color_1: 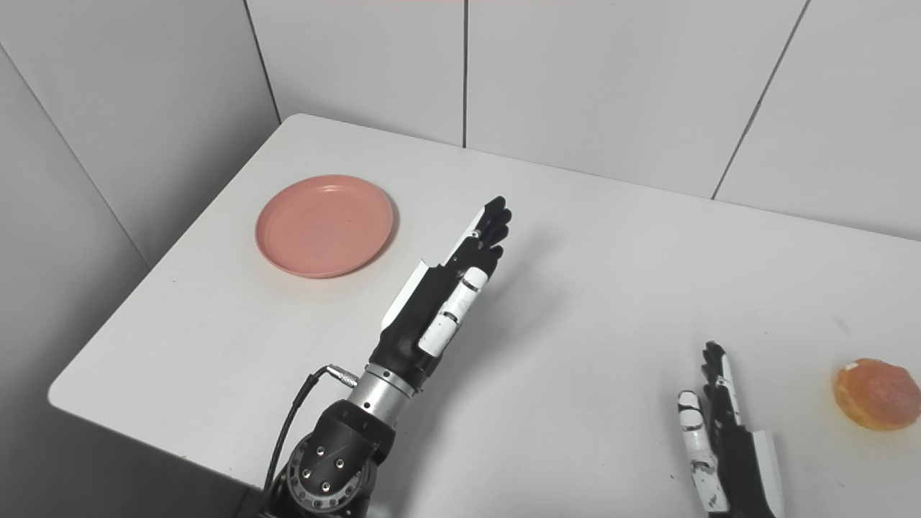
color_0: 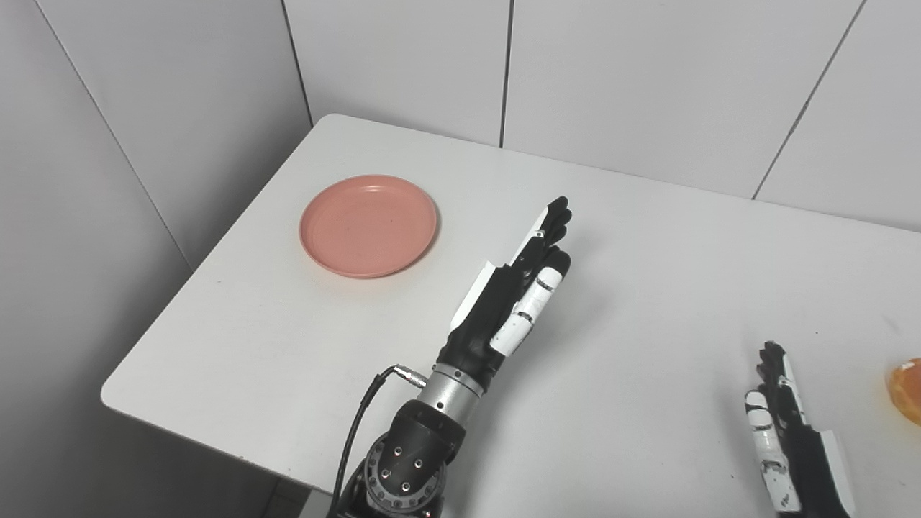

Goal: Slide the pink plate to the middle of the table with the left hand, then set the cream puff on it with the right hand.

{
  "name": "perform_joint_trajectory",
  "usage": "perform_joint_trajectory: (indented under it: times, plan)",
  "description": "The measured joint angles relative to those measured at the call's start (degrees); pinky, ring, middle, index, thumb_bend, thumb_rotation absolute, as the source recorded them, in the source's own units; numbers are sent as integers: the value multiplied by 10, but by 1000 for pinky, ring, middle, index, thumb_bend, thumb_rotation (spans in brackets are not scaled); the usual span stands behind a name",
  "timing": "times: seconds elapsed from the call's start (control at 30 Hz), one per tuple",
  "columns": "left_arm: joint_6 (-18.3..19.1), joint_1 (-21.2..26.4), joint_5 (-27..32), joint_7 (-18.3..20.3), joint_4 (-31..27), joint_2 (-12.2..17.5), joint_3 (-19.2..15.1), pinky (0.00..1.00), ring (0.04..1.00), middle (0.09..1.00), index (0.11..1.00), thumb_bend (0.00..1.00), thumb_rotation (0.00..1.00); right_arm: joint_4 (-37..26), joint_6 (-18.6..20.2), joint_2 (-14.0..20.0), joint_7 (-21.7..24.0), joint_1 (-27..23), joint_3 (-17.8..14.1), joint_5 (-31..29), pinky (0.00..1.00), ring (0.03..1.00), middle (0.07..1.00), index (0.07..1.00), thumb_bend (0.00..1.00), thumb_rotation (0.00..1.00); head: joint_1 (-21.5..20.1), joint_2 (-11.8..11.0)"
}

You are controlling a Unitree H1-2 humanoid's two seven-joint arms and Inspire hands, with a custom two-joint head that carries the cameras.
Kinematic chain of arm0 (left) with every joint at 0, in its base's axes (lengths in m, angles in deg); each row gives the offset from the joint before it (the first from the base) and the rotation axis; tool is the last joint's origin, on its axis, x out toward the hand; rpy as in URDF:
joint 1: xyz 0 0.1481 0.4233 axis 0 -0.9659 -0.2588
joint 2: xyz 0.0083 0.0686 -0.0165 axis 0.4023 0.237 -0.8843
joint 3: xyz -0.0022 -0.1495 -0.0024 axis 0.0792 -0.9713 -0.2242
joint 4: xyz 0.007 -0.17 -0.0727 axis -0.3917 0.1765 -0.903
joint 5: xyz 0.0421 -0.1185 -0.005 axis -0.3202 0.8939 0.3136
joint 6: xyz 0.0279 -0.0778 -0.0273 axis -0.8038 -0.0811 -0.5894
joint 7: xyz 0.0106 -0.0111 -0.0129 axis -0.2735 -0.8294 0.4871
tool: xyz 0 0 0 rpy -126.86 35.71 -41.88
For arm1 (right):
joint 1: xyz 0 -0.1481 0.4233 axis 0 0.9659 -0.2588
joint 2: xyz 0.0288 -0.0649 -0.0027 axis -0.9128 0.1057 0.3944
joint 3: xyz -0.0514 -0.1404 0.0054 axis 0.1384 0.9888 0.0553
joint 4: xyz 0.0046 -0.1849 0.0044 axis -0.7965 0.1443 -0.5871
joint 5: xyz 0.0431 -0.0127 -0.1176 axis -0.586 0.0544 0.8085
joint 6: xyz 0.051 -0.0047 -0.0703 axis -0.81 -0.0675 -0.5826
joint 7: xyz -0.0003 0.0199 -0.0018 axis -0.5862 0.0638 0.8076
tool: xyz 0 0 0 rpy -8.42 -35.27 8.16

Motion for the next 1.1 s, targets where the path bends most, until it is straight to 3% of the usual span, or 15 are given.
perform_joint_trajectory:
  times: [0.2, 0.33, 0.57, 0.8, 1.1]
  plan:
    - [11, 27, -2, -1, -18, 17, -27, 977, 986, 1000, 991, 519, 1000, 0, 1, 0, 0, 0, 0, -1, 1000, 1000, 1000, 1000, 40, 1000, 2, 3]
    - [11, 42, 2, -2, -17, 29, -46, 973, 979, 997, 987, 476, 1000, 0, 1, 0, 0, -1, 0, 1, 1000, 1000, 1000, 1000, 18, 1000, 3, 4]
    - [12, 66, 37, -4, -14, 50, -96, 998, 993, 1000, 999, 457, 1000, 0, 1, 0, 1, -1, 0, -5, 1000, 1000, 1000, 1000, 23, 1000, 4, 4]
    - [14, 87, 76, -19, 8, 77, -157, 1000, 993, 1000, 995, 499, 1000, 0, 1, 2, 3, -2, -1, -6, 1000, 1000, 1000, 1000, 35, 1000, 9, 7]
    - [38, 100, 104, -34, 7, 100, -203, 1000, 1000, 1000, 1000, 463, 1000, 0, 1, 4, 6, -3, -3, -6, 1000, 1000, 1000, 1000, 42, 1000, 12, 12]
